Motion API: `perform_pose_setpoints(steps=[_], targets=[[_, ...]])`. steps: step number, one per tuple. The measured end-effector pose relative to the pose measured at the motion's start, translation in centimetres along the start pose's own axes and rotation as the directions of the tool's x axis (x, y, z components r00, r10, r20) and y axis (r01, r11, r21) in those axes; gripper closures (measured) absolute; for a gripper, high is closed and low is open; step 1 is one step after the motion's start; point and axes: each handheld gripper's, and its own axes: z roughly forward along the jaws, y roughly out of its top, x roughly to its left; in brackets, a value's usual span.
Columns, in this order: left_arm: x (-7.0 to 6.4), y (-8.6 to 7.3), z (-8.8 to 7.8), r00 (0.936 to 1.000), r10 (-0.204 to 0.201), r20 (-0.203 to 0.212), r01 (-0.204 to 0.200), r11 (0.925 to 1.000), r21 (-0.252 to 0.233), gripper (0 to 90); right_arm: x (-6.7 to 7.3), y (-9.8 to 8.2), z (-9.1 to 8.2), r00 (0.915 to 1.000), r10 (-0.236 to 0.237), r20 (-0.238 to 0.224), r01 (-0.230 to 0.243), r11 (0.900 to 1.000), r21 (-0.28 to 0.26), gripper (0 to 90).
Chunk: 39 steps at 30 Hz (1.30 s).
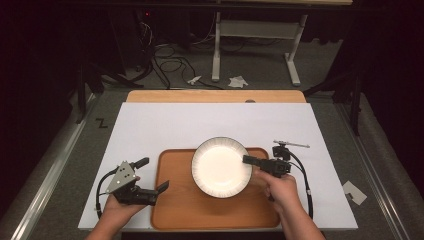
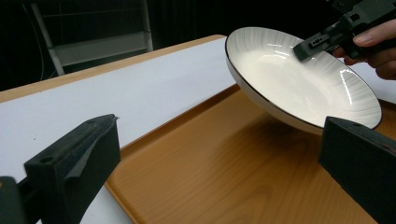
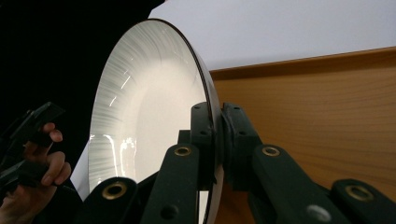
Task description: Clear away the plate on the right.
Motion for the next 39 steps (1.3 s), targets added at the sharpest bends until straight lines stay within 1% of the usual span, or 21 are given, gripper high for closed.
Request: perform_pose_setpoints(steps=[5, 8, 11, 14, 17, 19, 26, 39], targets=[[0.0, 0.0, 0.0, 1.0, 0.0, 0.002, 0.0, 1.0, -0.001, 0.3, 0.4, -0.3, 0.6, 0.9998, -0.022, 0.003, 0.022, 0.999, 0.029, 85.2], [0.0, 0.0, 0.0, 1.0, 0.0, 0.003, 0.0, 1.0, -0.001, 0.3, 0.5, -0.5, 0.9, 0.9996, -0.028, 0.005, 0.028, 0.999, 0.037, 85.2], [0.0, 0.0, -0.1, 1.0, 0.003, 0.003, -0.003, 1.0, 0.0, 0.3, 0.7, -0.8, 1.4, 0.9991, -0.042, 0.008, 0.041, 0.997, 0.069, 85.2], [0.0, 0.0, 0.0, 1.0, -0.001, 0.002, 0.001, 1.0, -0.002, 0.3, 0.8, -1.0, 1.8, 0.9985, -0.052, 0.019, 0.05, 0.995, 0.09, 85.1], [0.0, 0.0, 0.0, 1.0, 0.0, 0.003, 0.0, 1.0, -0.001, 0.3, 0.9, -1.1, 2.0, 0.9982, -0.056, 0.021, 0.053, 0.994, 0.097, 85.1], [0.0, 0.0, 0.0, 1.0, 0.002, 0.003, -0.002, 1.0, 0.001, 0.3, 1.0, -1.3, 2.3, 0.9973, -0.069, 0.025, 0.065, 0.991, 0.115, 85.1], [0.0, 0.0, -0.1, 1.0, 0.001, 0.002, -0.001, 1.0, -0.001, 0.3, 0.9, -1.5, 2.6, 0.9955, -0.083, 0.047, 0.076, 0.988, 0.134, 85.0], [0.0, 0.1, -0.1, 1.0, 0.0, 0.003, 0.0, 1.0, -0.002, 0.3, 0.8, -1.5, 2.5, 0.9946, -0.088, 0.055, 0.08, 0.986, 0.144, 84.6]])
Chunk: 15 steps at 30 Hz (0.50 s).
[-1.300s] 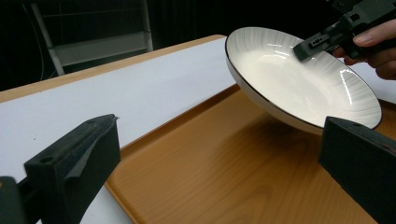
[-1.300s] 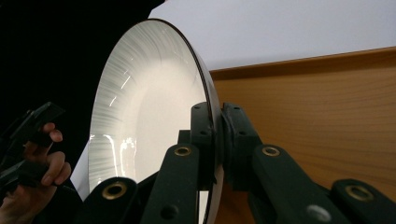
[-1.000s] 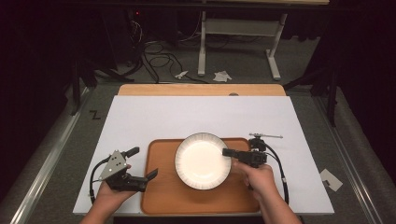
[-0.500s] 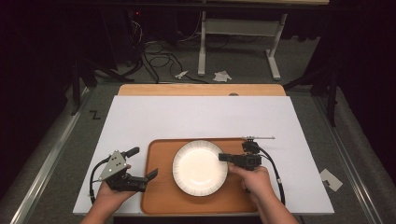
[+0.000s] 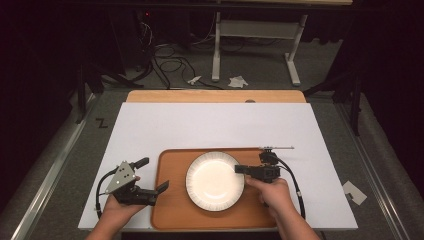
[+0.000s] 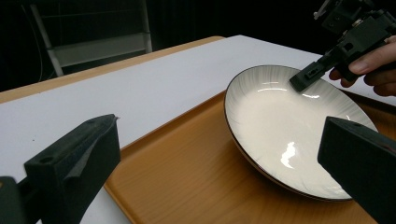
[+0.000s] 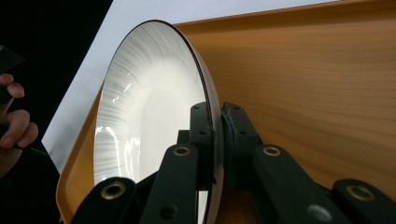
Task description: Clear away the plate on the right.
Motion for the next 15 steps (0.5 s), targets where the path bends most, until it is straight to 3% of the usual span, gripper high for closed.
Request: perform_pose_setpoints(steps=[15], targets=[[-0.03, 0.0, 0.03, 1.0, 0.001, 0.005, -0.001, 1.0, 0.002, 0.3, -0.46, 0.02, 0.33, 0.9997, -0.001, 0.023, 0.0, 1.0, 0.031, 84.4]])
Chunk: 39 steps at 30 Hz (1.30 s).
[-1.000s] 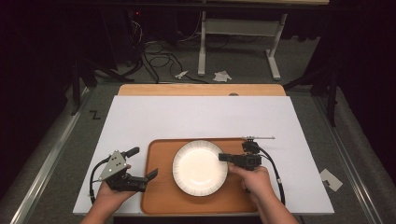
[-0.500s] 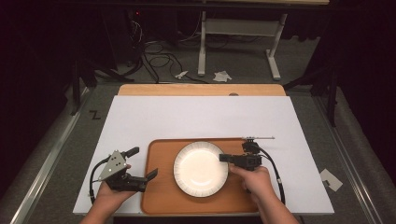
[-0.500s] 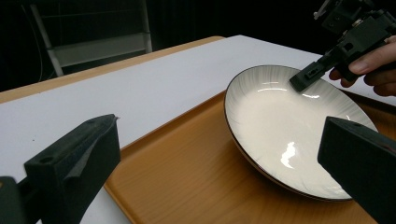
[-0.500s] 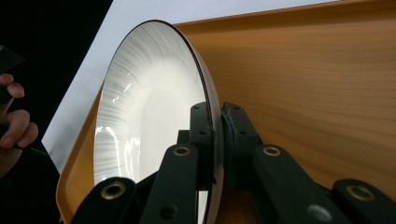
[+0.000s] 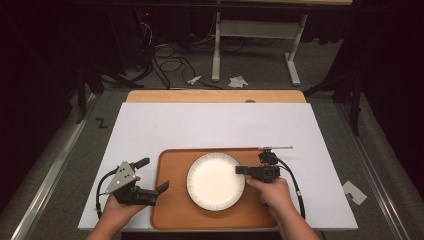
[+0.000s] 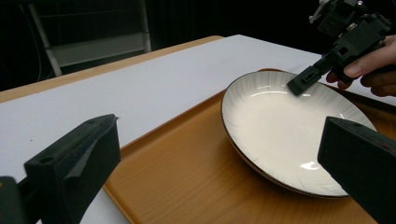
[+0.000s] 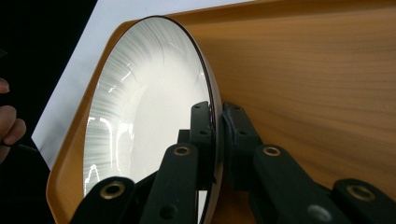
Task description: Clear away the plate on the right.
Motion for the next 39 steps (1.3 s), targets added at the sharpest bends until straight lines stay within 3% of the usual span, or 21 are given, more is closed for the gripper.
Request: perform_pose_setpoints(steps=[25, 39], targets=[[0.0, 0.0, 0.0, 1.0, -0.003, 0.004, 0.003, 1.0, 0.0, 0.3, -0.8, -0.1, 0.5, 0.999, 0.024, 0.039, -0.026, 0.998, 0.049, 83.2], [0.0, 0.0, 0.1, 1.0, -0.001, 0.007, 0.001, 1.0, 0.006, 0.3, -0.9, 0.0, 0.6, 0.9995, 0.009, 0.031, -0.011, 0.998, 0.063, 72.3]])
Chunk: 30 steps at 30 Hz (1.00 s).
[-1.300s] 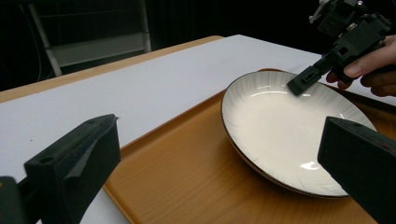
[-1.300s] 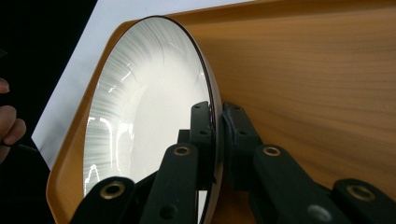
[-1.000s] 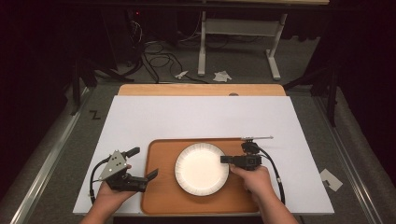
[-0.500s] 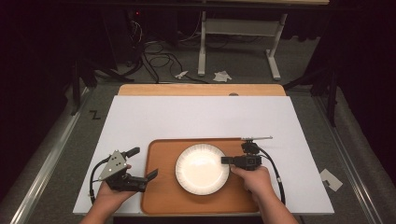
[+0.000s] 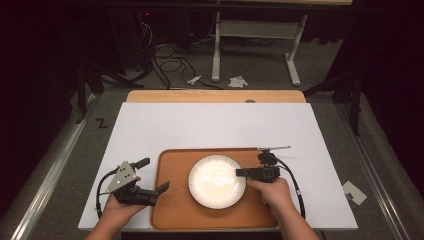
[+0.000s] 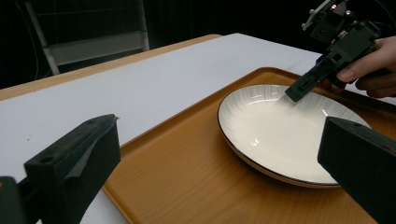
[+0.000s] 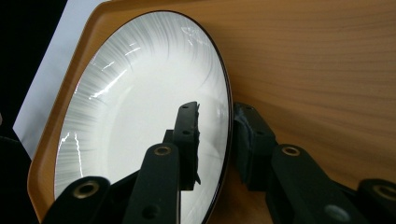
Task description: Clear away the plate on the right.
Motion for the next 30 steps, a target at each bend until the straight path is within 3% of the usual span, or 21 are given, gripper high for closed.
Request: perform_pose_setpoints(steps=[9, 14, 20, 21, 23, 25, 26, 29, 30], targets=[[0.0, 0.0, 0.1, 1.0, -0.004, -0.001, 0.004, 1.0, 0.008, 0.3, 0.2, 0.1, -0.5, 0.999, -0.043, 0.011, 0.043, 0.999, -0.007, 58.5], [0.0, 0.0, 0.1, 1.0, -0.008, -0.004, 0.008, 0.9999, 0.01, 0.3, 0.3, 0.3, -1.1, 0.998, -0.061, 0.018, 0.062, 0.997, -0.042, 51.6], [0.1, -0.1, 0.1, 0.9999, -0.01, -0.006, 0.01, 0.9999, 0.014, 0.3, 0.6, 0.6, -2.1, 0.9911, -0.126, 0.044, 0.129, 0.989, -0.078, 43.4], [0.1, -0.1, 0.2, 0.9999, -0.01, -0.006, 0.01, 0.9998, 0.015, 0.3, 0.8, 0.6, -2.4, 0.9885, -0.143, 0.048, 0.147, 0.986, -0.084, 41.1], [0.1, -0.1, 0.2, 0.9999, -0.011, -0.006, 0.011, 0.9998, 0.018, 0.3, 1.1, 0.7, -3.2, 0.9758, -0.204, 0.079, 0.212, 0.972, -0.104, 30.0], [0.1, -0.1, 0.2, 0.9999, -0.012, -0.007, 0.012, 0.9998, 0.017, 0.3, 1.4, 0.9, -3.9, 0.9678, -0.23, 0.103, 0.242, 0.962, -0.125, 24.4], [0.1, -0.1, 0.2, 0.9999, -0.012, -0.007, 0.012, 0.9998, 0.017, 0.3, 1.4, 0.9, -3.9, 0.9678, -0.23, 0.103, 0.242, 0.962, -0.125, 24.4], [0.1, -0.1, 0.2, 0.9999, -0.011, -0.009, 0.012, 0.9997, 0.02, 0.3, 1.7, 0.8, -5.9, 0.9379, -0.31, 0.155, 0.336, 0.923, -0.189, 18.3], [0.1, -0.1, 0.2, 0.9999, -0.012, -0.009, 0.012, 0.9997, 0.021, 0.3, 1.6, 0.6, -6.5, 0.9319, -0.323, 0.165, 0.353, 0.913, -0.207, 14.9]])
